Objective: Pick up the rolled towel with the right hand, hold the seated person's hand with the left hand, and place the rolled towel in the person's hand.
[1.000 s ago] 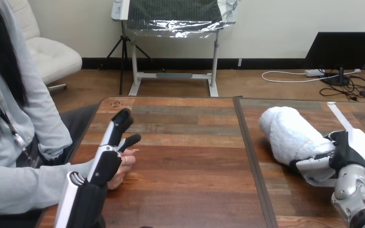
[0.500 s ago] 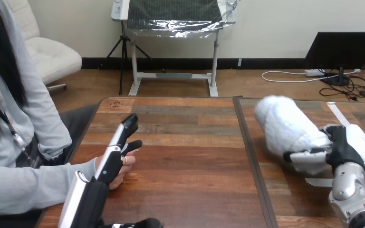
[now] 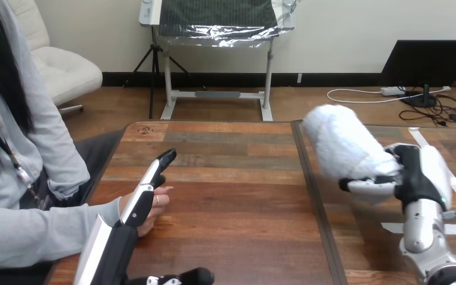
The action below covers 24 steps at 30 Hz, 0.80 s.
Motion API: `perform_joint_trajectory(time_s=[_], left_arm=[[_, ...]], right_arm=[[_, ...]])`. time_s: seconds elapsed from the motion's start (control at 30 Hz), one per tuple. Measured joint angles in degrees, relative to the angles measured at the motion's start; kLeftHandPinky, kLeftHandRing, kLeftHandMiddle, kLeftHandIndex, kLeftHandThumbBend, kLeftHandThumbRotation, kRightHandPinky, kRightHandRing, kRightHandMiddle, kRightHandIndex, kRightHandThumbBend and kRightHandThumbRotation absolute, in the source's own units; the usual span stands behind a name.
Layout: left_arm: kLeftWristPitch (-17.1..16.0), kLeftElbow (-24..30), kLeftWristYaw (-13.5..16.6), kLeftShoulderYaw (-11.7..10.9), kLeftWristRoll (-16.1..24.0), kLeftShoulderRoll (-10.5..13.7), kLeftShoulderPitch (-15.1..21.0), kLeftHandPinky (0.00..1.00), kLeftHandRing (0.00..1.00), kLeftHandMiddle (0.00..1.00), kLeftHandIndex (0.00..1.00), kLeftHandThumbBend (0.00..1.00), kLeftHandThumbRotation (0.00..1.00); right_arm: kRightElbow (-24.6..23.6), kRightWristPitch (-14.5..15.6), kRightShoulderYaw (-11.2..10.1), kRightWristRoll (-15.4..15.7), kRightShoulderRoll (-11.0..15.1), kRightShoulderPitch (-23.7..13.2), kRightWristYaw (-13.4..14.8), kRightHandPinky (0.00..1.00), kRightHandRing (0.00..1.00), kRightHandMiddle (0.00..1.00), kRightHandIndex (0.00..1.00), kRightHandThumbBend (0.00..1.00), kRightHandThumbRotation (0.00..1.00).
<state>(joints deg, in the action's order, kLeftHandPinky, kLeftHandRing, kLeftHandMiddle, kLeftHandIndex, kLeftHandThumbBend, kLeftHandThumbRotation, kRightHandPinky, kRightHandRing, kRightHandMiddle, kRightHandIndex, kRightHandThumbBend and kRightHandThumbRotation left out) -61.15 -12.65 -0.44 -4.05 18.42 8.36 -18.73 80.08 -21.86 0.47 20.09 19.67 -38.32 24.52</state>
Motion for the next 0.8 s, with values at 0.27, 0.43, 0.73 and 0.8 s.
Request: perform_joint_trajectory(time_s=[0.27, 0.43, 0.73, 0.8], left_arm=[[3.6, 1.7, 2.2, -1.6, 4.6, 0.2, -1.2, 0.91, 0.94, 0.95, 0.92, 1.00, 0.60], [6.2, 3.2, 3.1, -2.0, 6.6, 0.4, -1.9, 0.89, 0.92, 0.92, 0.89, 1.00, 0.55], [11.0, 6.8, 3.9, -2.6, 9.7, 1.1, -3.2, 0.87, 0.89, 0.88, 0.86, 1.00, 0.46], [12.1, 7.5, 3.9, -2.7, 10.4, 1.4, -3.4, 0.87, 0.89, 0.88, 0.87, 1.00, 0.43]], right_arm=[[0.0, -4.2, 0.0, 0.1, -1.2, 0.4, 0.6, 0.38, 0.42, 0.47, 0.46, 0.85, 0.00], [-0.1, -5.8, 0.0, 0.2, -2.0, 0.8, 1.9, 0.37, 0.42, 0.46, 0.46, 0.85, 0.00], [-0.2, -8.1, 0.0, 0.3, -3.0, 1.4, 2.4, 0.36, 0.40, 0.46, 0.46, 0.84, 0.00], [-0.2, -8.5, 0.0, 0.2, -3.3, 1.4, 2.7, 0.34, 0.39, 0.45, 0.45, 0.84, 0.00]])
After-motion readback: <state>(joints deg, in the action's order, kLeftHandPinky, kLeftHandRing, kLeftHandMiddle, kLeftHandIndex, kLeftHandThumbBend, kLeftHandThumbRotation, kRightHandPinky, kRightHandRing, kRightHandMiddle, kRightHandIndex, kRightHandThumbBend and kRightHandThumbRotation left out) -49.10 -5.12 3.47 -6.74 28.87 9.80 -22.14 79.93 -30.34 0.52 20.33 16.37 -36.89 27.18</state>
